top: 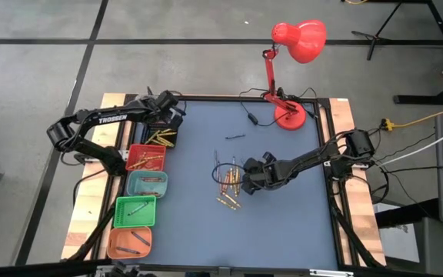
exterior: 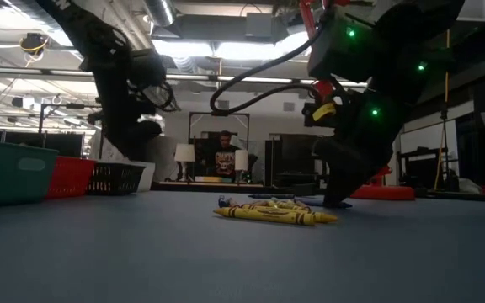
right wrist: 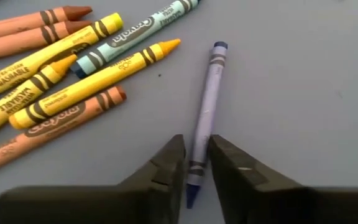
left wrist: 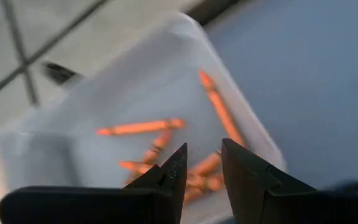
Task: Sort crayons
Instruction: Put the violet crayon into the light orange bin
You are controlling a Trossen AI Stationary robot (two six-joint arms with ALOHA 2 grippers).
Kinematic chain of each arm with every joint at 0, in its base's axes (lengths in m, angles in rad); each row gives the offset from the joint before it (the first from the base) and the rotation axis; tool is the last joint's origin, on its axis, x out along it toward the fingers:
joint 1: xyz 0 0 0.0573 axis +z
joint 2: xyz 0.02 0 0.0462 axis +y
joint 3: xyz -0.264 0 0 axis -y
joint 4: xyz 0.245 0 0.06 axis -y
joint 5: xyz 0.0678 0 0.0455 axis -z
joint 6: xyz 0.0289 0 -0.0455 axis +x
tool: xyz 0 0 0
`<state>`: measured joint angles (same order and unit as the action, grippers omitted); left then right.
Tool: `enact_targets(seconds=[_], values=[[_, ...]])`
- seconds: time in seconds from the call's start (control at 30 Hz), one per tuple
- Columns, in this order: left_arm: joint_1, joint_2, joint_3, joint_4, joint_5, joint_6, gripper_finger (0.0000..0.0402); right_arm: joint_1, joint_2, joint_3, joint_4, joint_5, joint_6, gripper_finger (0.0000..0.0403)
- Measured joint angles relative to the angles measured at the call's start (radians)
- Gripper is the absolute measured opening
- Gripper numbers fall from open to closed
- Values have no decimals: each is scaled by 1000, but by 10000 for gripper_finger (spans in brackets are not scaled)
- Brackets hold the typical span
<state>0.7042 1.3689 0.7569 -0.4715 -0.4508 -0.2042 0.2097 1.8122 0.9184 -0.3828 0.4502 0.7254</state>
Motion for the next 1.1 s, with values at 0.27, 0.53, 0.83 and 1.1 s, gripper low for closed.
enact_targets(seconds=[0.27, 0.53, 0.83, 1.1], values=[[-45, 0, -34, 41, 52, 30, 83, 0, 1, -1, -1, -7, 0, 8], [-114, -2, 50, 48, 78, 31, 83, 0, 1, -4, 45, 13, -3, 16], [-261, -3, 98, 98, 381, 31, 83, -2, 6, -5, 143, 37, -77, 9], [-447, -3, 98, 103, 557, 31, 83, -2, 4, 41, 155, 64, -128, 13]])
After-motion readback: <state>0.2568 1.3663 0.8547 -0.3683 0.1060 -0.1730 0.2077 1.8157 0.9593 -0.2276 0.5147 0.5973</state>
